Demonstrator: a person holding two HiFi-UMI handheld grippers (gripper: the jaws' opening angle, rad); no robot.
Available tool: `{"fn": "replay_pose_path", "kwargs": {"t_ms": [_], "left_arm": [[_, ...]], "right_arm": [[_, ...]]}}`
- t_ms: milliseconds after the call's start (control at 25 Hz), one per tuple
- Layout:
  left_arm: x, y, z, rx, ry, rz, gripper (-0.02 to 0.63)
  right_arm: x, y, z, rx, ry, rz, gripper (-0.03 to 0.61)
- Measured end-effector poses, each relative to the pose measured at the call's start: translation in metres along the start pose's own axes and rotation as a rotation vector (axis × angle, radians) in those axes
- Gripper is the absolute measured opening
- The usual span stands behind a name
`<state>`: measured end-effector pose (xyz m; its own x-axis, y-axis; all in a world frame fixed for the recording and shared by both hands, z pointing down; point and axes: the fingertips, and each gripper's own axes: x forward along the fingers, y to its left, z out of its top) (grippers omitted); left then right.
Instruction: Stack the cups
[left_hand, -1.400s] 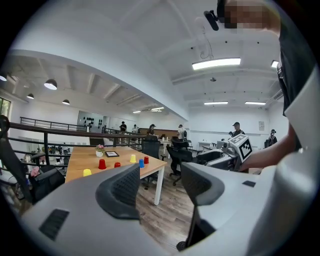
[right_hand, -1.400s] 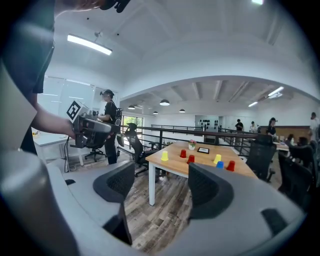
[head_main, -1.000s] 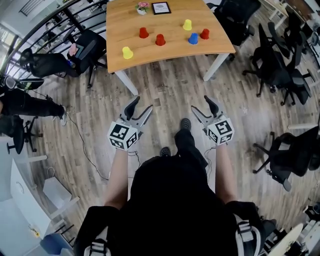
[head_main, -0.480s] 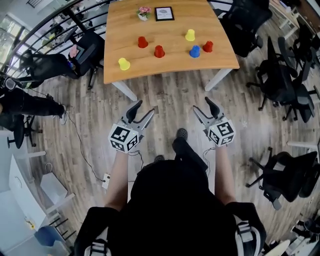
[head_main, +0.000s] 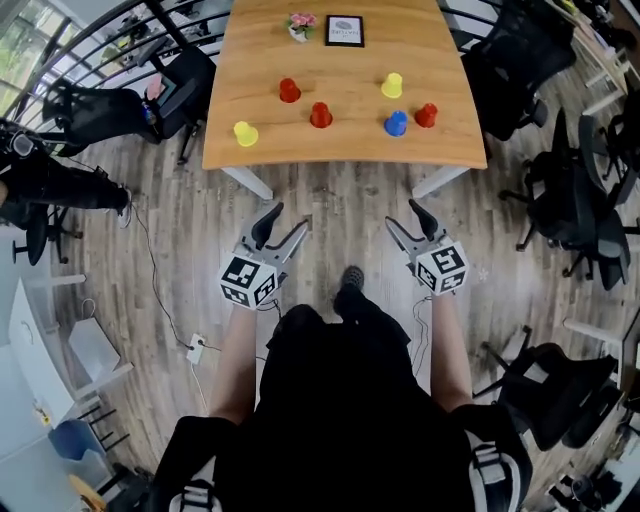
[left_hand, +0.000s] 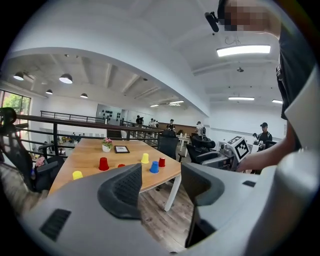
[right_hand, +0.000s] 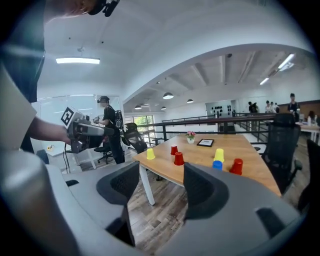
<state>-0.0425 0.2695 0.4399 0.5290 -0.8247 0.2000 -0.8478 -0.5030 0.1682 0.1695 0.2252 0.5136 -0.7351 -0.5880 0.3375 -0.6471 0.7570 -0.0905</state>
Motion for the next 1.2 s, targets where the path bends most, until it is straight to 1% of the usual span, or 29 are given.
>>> {"fn": "replay_pose_path", "kwargs": {"t_ms": [160,320,520,720,1200], "left_arm": [[0.006,0.01,-0.004,-0.009,0.018,0.024,0.265],[0.015,0.028,-0.002,-0.032,0.014,0.055,0.265],[0.035,0.052,0.004,-0.045,0.008,0.049,0.265],[0.071,0.08,0.015,-0.051,0.001,0.017,0.265],[0.15,0.166,0.044,-0.041,0.002,-0.057,0.265]], "right_arm": [[0.02,-0.011,0.005,-0.012,-0.006,0.023,0.285],[0.037,-0.017,0.009,-0.011,0.01,0.037,0.282],[0.059,-0.028,0.014,-0.045,0.052,0.044,0.281],[0.082,-0.06,0.03,-0.062,0.058,0.002,0.278],[0.145,-0.129,0.058,-0.042,0.086,-0.129,0.272]]}}
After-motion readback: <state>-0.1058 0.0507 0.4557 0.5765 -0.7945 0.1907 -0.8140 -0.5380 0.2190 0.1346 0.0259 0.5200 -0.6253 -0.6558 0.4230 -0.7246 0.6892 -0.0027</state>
